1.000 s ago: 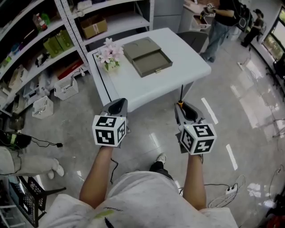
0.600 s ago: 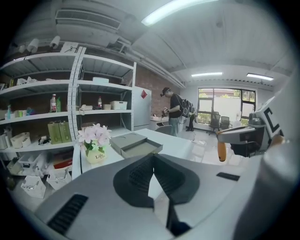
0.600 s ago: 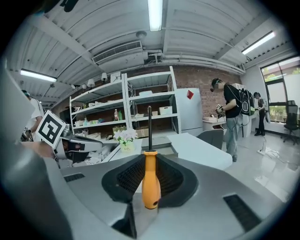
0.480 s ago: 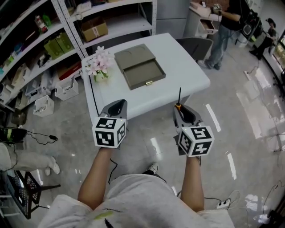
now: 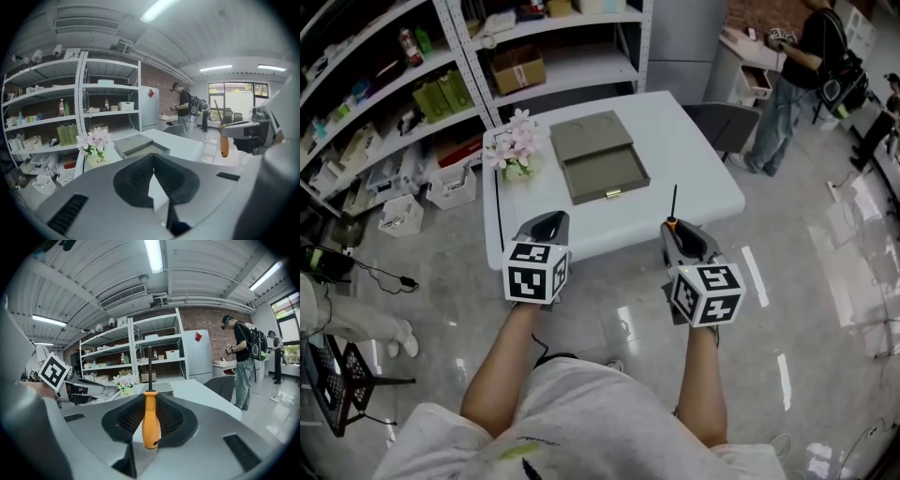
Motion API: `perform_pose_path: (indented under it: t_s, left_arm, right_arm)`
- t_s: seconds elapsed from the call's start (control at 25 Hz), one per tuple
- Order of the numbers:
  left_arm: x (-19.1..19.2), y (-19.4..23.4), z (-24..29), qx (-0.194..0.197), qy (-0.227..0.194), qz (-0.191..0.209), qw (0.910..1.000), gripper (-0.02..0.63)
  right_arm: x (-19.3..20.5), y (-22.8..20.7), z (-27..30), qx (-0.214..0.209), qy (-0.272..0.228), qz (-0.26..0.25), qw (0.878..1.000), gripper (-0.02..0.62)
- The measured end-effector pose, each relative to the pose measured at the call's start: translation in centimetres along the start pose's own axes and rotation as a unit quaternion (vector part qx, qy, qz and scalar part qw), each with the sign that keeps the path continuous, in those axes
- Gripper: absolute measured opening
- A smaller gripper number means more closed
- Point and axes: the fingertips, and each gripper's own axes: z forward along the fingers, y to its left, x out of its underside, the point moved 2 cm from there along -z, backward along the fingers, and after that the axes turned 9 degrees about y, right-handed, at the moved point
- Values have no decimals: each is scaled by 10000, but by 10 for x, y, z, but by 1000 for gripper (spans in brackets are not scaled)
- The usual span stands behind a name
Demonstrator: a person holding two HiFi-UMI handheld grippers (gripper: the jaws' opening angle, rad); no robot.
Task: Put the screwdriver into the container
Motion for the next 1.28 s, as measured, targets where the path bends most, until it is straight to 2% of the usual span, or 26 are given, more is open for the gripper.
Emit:
perform_pose_path:
  t_s: [0.52, 0.76, 1.04, 1.28]
  left_arm:
    - [-14, 20, 27, -23, -244, -253, 9994, 3]
    - [-22, 50, 59, -83, -234, -388, 9989, 3]
    - [-28, 91, 101, -117, -47, -423, 9990, 3]
    - [-29, 118, 142, -22, 107, -512, 9986, 3]
  right_arm:
    - [-16, -5, 46, -322, 177, -437, 9984, 75]
    - [-33, -11, 91, -417, 337, -643, 9965, 75]
    - [-54, -6, 154, -644, 692, -970, 9908, 75]
    - [-63, -8, 207, -673, 1049, -1243, 9844, 75]
